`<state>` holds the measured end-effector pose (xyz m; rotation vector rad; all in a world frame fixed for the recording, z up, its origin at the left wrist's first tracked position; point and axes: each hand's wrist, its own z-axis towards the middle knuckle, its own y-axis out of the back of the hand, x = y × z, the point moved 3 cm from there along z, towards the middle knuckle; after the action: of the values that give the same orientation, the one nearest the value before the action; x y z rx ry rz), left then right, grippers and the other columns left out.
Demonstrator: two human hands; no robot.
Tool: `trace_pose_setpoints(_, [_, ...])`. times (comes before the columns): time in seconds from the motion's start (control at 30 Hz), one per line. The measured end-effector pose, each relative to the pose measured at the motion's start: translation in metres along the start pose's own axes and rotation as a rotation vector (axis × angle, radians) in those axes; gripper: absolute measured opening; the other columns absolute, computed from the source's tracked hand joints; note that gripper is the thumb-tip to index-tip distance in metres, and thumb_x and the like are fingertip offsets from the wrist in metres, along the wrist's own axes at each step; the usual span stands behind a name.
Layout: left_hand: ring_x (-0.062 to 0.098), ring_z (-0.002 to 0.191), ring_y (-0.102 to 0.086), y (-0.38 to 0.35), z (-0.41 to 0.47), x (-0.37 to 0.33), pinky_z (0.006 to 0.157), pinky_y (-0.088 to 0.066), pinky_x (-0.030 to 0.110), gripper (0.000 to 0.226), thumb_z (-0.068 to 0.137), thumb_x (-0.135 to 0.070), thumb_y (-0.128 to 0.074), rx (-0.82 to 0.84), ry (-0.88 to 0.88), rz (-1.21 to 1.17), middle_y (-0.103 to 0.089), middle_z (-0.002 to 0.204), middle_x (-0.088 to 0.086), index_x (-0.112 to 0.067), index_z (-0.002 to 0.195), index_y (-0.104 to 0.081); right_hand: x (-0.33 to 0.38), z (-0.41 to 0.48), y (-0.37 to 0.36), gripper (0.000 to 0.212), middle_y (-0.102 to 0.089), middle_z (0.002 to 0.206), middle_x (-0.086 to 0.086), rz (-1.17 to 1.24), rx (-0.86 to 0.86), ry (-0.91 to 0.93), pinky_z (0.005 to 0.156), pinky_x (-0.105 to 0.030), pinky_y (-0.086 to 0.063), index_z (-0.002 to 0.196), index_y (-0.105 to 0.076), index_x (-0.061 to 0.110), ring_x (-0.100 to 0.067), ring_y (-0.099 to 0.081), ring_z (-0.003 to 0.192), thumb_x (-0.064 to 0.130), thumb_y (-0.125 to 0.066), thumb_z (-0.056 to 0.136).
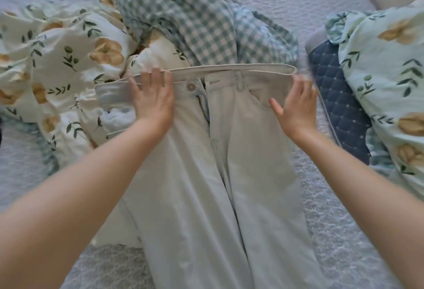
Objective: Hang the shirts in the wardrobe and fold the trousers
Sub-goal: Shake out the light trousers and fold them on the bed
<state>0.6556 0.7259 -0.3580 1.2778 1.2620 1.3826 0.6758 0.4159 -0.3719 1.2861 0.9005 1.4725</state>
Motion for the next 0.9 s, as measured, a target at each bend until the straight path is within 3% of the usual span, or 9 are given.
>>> trace_pose_setpoints(0.13, [0.037, 0.12, -0.044, -0.013, -0.066, -0.053, 0.105, -0.03, 0.049, 0.046, 0.074, -0.007, -0.06, -0.273, -0.194, -0.181, -0.052, 0.129, 0.016, -0.01, 0.12, -0.056, -0.024, -0.022, -0.029, 0.092, -0.035, 0.144, -0.023, 0.498, 0.248, -0.397, 0.113, -0.041, -0.027, 0.146, -0.024, -0.002, -0.035, -0.033, 0.135, 0.045, -0.072, 0.083])
trace_pose_setpoints(0.23, [0.037, 0.115, -0.054, -0.034, -0.097, -0.086, 0.095, -0.043, 0.044, 0.047, 0.074, -0.018, -0.062, -0.161, -0.237, -0.239, -0.059, 0.125, 0.015, -0.012, 0.121, -0.062, -0.038, -0.038, -0.05, 0.089, -0.037, 0.145, -0.02, 0.587, 0.354, -0.516, 0.109, -0.038, -0.031, 0.145, -0.027, 0.001, -0.033, -0.036, 0.134, 0.053, -0.066, 0.084])
trace_pose_setpoints(0.3, [0.04, 0.12, -0.055, -0.048, -0.103, -0.097, 0.1, -0.045, 0.047, 0.054, 0.076, -0.022, -0.061, -0.083, -0.242, -0.22, -0.056, 0.135, 0.02, -0.012, 0.129, -0.06, -0.049, -0.044, -0.06, 0.067, -0.049, 0.128, -0.014, 0.634, 0.391, -0.6, 0.096, -0.034, -0.039, 0.132, -0.041, 0.005, -0.03, -0.047, 0.123, 0.051, -0.061, 0.089])
trace_pose_setpoints(0.37, [0.041, 0.134, -0.042, -0.057, -0.103, -0.103, 0.11, -0.033, 0.05, 0.059, 0.085, -0.024, -0.061, 0.024, -0.208, -0.217, -0.039, 0.151, 0.021, -0.018, 0.142, -0.049, -0.058, -0.038, -0.062, 0.028, -0.055, 0.094, -0.006, 0.64, 0.37, -0.548, 0.076, -0.03, -0.036, 0.095, -0.053, 0.012, -0.025, -0.053, 0.097, 0.04, -0.056, 0.095])
trace_pose_setpoints(0.47, [0.035, 0.147, -0.02, -0.059, -0.097, -0.111, 0.118, -0.015, 0.046, 0.067, 0.094, -0.036, -0.053, 0.127, -0.172, -0.194, -0.015, 0.163, 0.012, -0.029, 0.154, -0.024, -0.071, -0.011, -0.041, 0.028, -0.049, 0.075, -0.004, 0.634, 0.171, -0.439, 0.067, -0.032, -0.03, 0.072, -0.042, 0.017, -0.021, -0.046, 0.079, 0.024, -0.051, 0.097])
trace_pose_setpoints(0.57, [0.03, 0.148, -0.013, -0.054, -0.086, -0.121, 0.118, -0.011, 0.041, 0.067, 0.099, -0.043, -0.042, 0.165, -0.157, -0.169, -0.007, 0.165, 0.007, -0.033, 0.156, -0.01, -0.076, 0.012, -0.02, 0.017, -0.048, 0.073, 0.006, 0.652, 0.099, -0.377, 0.073, -0.034, -0.037, 0.082, -0.045, 0.016, -0.019, -0.047, 0.08, 0.021, -0.047, 0.098])
trace_pose_setpoints(0.63, [0.03, 0.147, -0.012, -0.053, -0.081, -0.125, 0.119, -0.011, 0.042, 0.067, 0.099, -0.046, -0.04, 0.218, -0.122, -0.18, -0.007, 0.165, 0.007, -0.034, 0.156, -0.007, -0.075, 0.014, -0.018, 0.014, -0.053, 0.08, 0.001, 0.63, 0.132, -0.349, 0.076, -0.035, -0.04, 0.087, -0.048, 0.015, -0.021, -0.051, 0.083, 0.022, -0.046, 0.098])
trace_pose_setpoints(0.8, [0.033, 0.148, -0.009, -0.046, -0.079, -0.124, 0.119, -0.009, 0.045, 0.065, 0.099, -0.05, -0.039, 0.328, -0.112, -0.224, -0.006, 0.164, 0.008, -0.035, 0.156, -0.012, -0.05, -0.006, -0.001, 0.038, -0.034, 0.064, 0.007, 0.657, 0.094, -0.261, 0.06, -0.029, -0.023, 0.067, -0.029, 0.023, -0.005, -0.032, 0.057, 0.02, -0.048, 0.099])
trace_pose_setpoints(0.9, [0.033, 0.148, -0.012, -0.039, -0.074, -0.116, 0.12, -0.012, 0.044, 0.06, 0.1, -0.052, -0.039, 0.381, -0.045, -0.456, -0.014, 0.164, 0.007, -0.033, 0.155, -0.022, -0.024, -0.027, 0.018, 0.026, -0.037, 0.064, 0.01, 0.734, 0.053, -0.133, 0.059, -0.026, -0.028, 0.074, -0.043, 0.015, -0.002, -0.036, 0.056, 0.021, -0.052, 0.098])
